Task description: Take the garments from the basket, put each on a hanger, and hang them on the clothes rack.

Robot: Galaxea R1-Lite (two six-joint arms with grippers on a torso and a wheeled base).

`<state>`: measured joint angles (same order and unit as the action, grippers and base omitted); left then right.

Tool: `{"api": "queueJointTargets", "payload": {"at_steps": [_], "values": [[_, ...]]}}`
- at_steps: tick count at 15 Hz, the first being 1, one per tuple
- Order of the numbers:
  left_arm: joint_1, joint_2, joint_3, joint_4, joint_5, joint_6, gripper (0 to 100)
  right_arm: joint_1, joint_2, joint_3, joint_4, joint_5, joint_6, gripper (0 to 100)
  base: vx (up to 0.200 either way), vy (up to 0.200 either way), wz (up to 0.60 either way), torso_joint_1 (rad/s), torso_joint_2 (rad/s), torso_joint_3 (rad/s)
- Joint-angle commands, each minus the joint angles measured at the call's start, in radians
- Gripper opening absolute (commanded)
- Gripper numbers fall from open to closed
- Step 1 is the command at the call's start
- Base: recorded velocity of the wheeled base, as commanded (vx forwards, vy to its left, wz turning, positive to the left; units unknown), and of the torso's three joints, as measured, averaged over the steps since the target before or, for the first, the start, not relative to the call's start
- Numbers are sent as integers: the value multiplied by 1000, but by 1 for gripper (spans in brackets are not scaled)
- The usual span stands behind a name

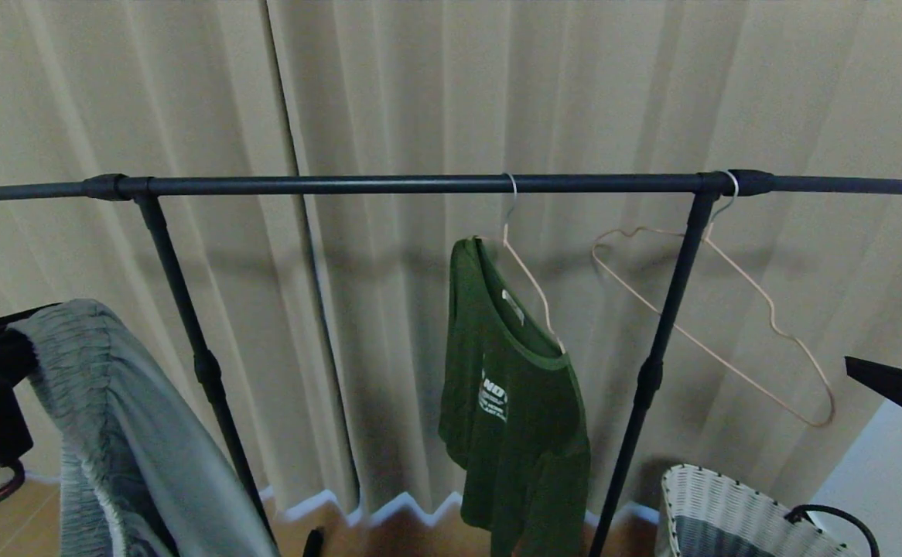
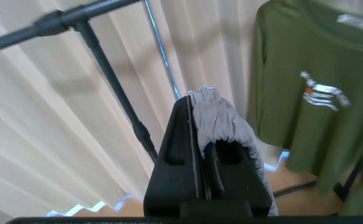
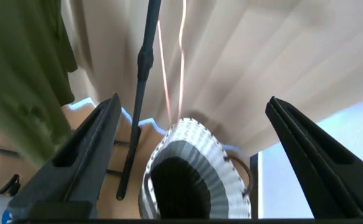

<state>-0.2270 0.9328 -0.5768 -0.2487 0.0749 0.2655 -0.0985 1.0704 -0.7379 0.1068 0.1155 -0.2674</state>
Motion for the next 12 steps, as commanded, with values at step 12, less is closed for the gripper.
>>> {"api": "queueJointTargets", "payload": {"at_steps": [12], "values": [[0, -28, 60, -1, 2, 6, 0, 10, 237, -64, -13, 73, 34, 100, 33, 0, 0, 2, 0, 0]]}}
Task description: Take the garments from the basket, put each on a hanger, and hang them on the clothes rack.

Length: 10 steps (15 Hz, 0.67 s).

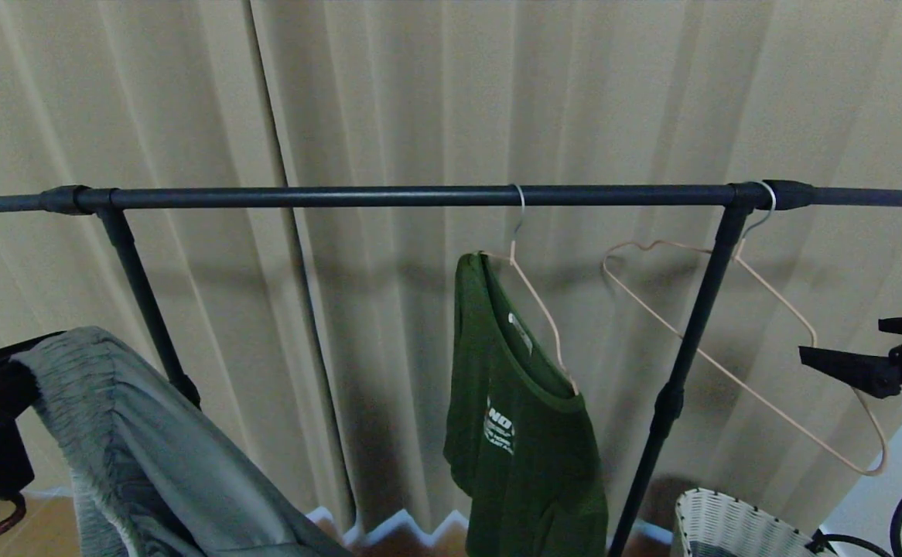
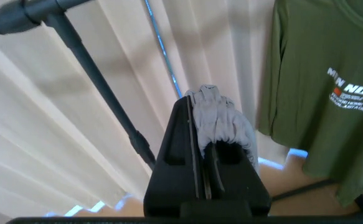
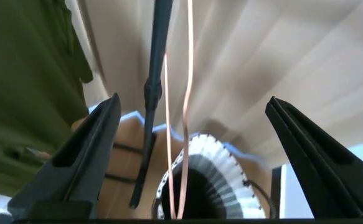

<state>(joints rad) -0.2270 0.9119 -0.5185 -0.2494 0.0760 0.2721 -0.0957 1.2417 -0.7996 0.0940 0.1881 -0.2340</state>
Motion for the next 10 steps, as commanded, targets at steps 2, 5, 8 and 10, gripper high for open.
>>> {"api": "queueJointTargets", "payload": {"at_steps": [2, 5, 8, 10], "values": [[2, -15, 2, -1, 1, -1, 0, 13, 120, -24, -4, 1, 1, 100, 0, 0, 0, 0, 0, 0], [0, -16, 2, -1, 1, -1, 0, 37, 159, -50, 7, -1, 1, 100, 0, 0, 0, 0, 0, 0], [0, -16, 3, -1, 1, -1, 0, 48, 203, -69, 6, -1, 1, 100, 0, 0, 0, 0, 0, 0], [0, -18, 5, -1, 1, -1, 0, 48, 211, -69, 4, -1, 1, 100, 0, 0, 0, 0, 0, 0]]}}
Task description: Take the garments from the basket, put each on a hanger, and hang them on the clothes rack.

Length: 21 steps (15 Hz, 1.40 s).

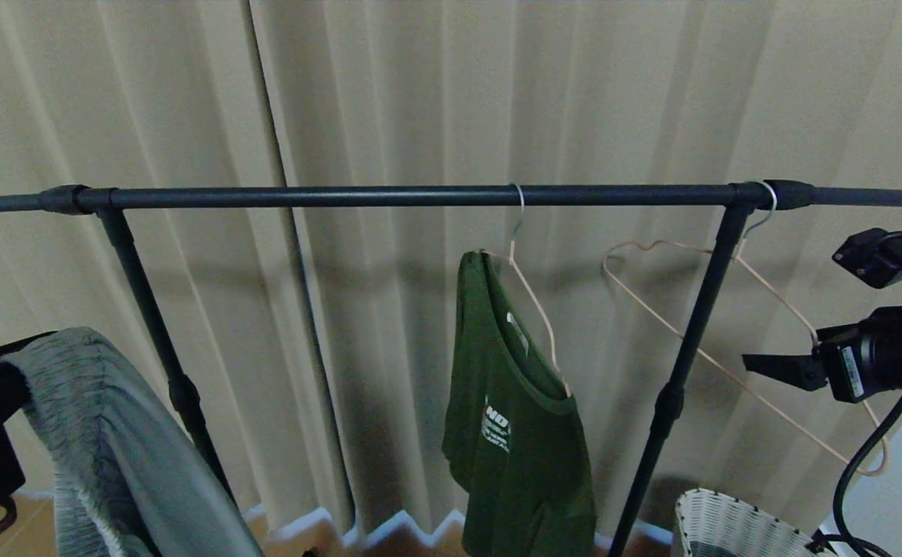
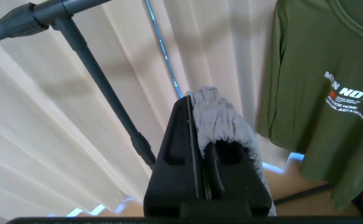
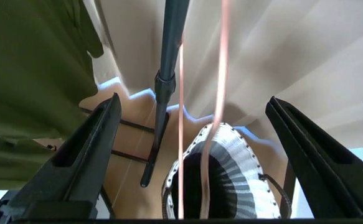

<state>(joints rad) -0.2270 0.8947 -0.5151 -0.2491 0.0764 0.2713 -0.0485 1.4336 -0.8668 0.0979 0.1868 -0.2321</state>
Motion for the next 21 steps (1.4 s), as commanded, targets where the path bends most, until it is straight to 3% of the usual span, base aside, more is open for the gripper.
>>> {"api": "queueJointTargets", "payload": {"at_steps": [1, 5, 6, 15, 21], "values": [[0, 0, 7, -1, 0, 0, 0, 1, 22, -1, -1, 0, 0, 100, 0, 0, 0, 0, 0, 0], [2, -3, 9, -1, 0, 0, 0, 1, 36, -1, -6, 0, 0, 100, 0, 0, 0, 0, 0, 0], [2, -3, 9, -1, 0, 0, 0, 1, 34, -1, -6, 0, 2, 0, 0, 0, 0, 0, 0, 0], [0, -3, 9, -1, 0, 2, 0, -8, -27, 2, -7, -1, 22, 0, 0, 0, 0, 0, 0, 0], [2, -8, 12, 1, 2, 0, 0, -28, -117, 6, -7, -7, 131, 0, 0, 0, 0, 0, 0, 0]]}}
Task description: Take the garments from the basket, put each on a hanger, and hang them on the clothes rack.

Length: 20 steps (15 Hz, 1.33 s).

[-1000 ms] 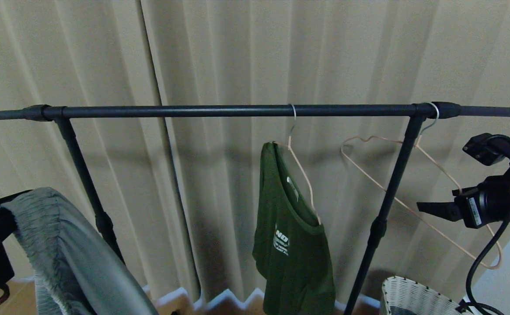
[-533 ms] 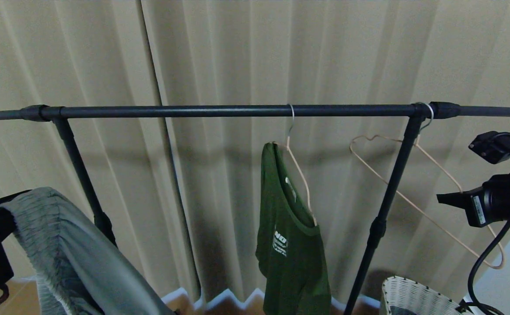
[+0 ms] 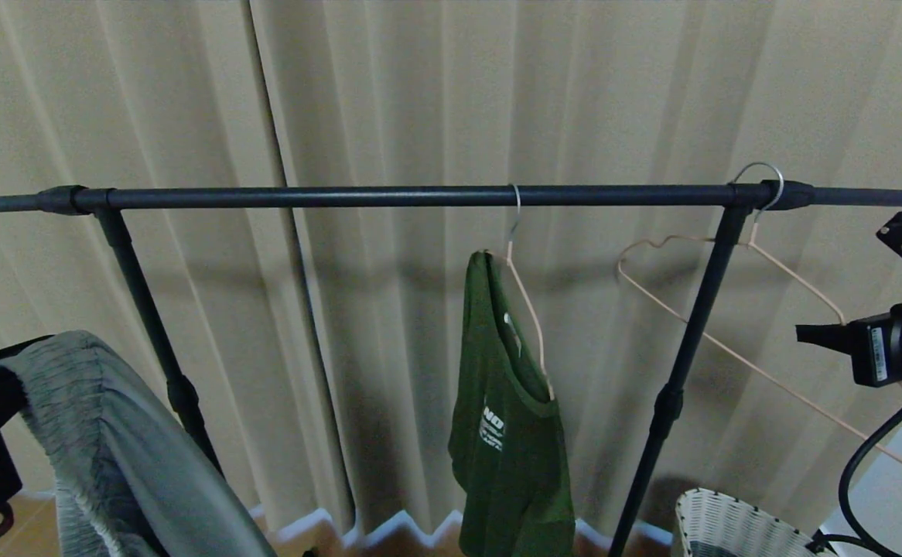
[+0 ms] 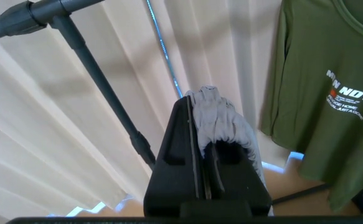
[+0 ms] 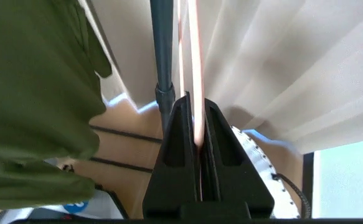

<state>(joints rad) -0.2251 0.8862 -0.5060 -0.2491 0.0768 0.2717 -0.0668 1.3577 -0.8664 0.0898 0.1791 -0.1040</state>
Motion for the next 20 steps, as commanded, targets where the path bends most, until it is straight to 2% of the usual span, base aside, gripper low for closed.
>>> {"api": "queueJointTargets", "payload": {"at_steps": [1, 11, 13, 17, 20], "values": [[0, 0, 3, 1, 1, 0, 0, -10, -42, 6, 1, 0, 3, 0, 0, 0, 0, 0, 0, 0], [0, -1, 33, -2, 3, 1, 0, -53, -233, 118, 10, -4, 23, 0, 0, 0, 0, 0, 0, 0], [1, -3, 41, -2, 9, 20, 0, -54, -265, 135, 10, -4, 23, 0, 0, 0, 0, 0, 0, 0], [56, -15, 46, -2, 14, 47, 0, -53, -284, 139, 5, -4, 20, 0, -200, 0, 0, 7, 5, 4], [64, -18, 46, -2, 12, 47, 0, -53, -284, 141, 5, -4, 18, 0, -200, 0, 0, -10, -4, 4]]}}
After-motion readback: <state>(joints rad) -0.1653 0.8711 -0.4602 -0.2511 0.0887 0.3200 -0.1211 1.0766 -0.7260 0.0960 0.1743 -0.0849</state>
